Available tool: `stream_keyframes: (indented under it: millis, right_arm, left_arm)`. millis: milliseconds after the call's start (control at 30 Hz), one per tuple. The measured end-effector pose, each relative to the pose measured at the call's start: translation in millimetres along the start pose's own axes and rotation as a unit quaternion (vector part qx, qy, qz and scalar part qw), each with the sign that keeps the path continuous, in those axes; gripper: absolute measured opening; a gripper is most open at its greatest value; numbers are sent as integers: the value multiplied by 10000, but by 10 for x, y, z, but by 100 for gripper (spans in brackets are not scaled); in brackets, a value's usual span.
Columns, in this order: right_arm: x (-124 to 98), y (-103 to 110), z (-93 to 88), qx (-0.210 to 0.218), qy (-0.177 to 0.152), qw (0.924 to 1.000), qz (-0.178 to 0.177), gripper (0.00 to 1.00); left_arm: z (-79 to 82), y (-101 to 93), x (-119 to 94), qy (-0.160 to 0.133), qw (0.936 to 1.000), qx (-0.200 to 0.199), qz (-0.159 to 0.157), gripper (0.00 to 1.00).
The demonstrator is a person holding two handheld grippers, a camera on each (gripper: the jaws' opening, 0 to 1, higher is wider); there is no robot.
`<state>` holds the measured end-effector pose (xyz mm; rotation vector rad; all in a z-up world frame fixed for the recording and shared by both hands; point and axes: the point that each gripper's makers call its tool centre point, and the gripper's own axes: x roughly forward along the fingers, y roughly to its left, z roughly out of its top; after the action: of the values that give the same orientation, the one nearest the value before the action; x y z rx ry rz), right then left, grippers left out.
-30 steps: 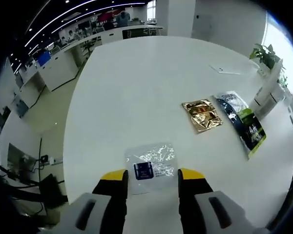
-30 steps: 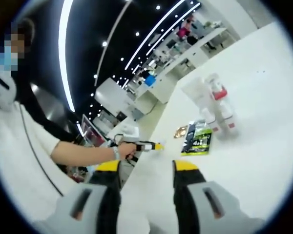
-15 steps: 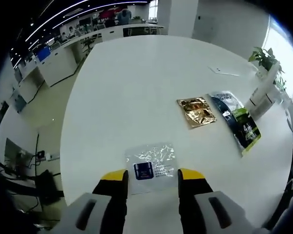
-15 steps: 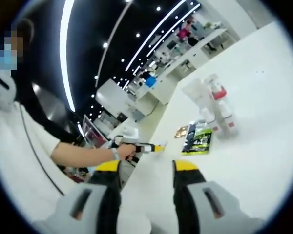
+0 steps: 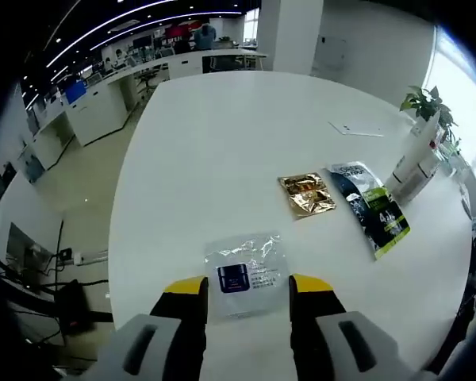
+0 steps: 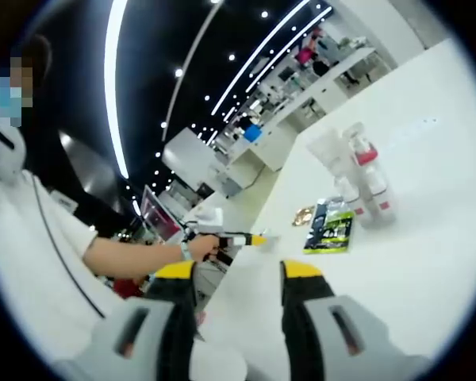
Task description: Arrange the skincare products in the storage area until every visible bottle or jar stands upright without overlapping.
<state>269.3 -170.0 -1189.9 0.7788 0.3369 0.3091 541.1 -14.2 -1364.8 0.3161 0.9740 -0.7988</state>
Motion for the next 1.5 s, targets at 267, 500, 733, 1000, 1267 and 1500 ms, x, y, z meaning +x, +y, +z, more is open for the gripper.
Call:
stream_keyframes:
  millis: [267,500,733,1000,1267,1500]
  right_arm:
    - [-22,120,-77,-84,61,9999,111,40]
    - [-52,192,-183,-110,176,9997,159,40]
    - [-2,182,-243,77,238,9996,102,40]
    - [169,285,-322,210,405,9987,231,40]
    - [227,296,-429,420,614,9969,242,39]
    - [285,318,-381,586,557,9963,279,37]
  left_arm:
    - [34,-207,-298,-395,9990,94,-195,41]
    - [-50,-581,-587,-671,9966,85,-461,41]
    - [-73,-1027,-970,-1074,9910,116,-787,41]
    - [-135,-1470,-1275,-1304,9841,217,-1185,41]
    - [-185,-1685,-1444,-1392,9807,251,-1353,41]
    - [-209,-1961,-1561,-1470,9768,476,-1485,41]
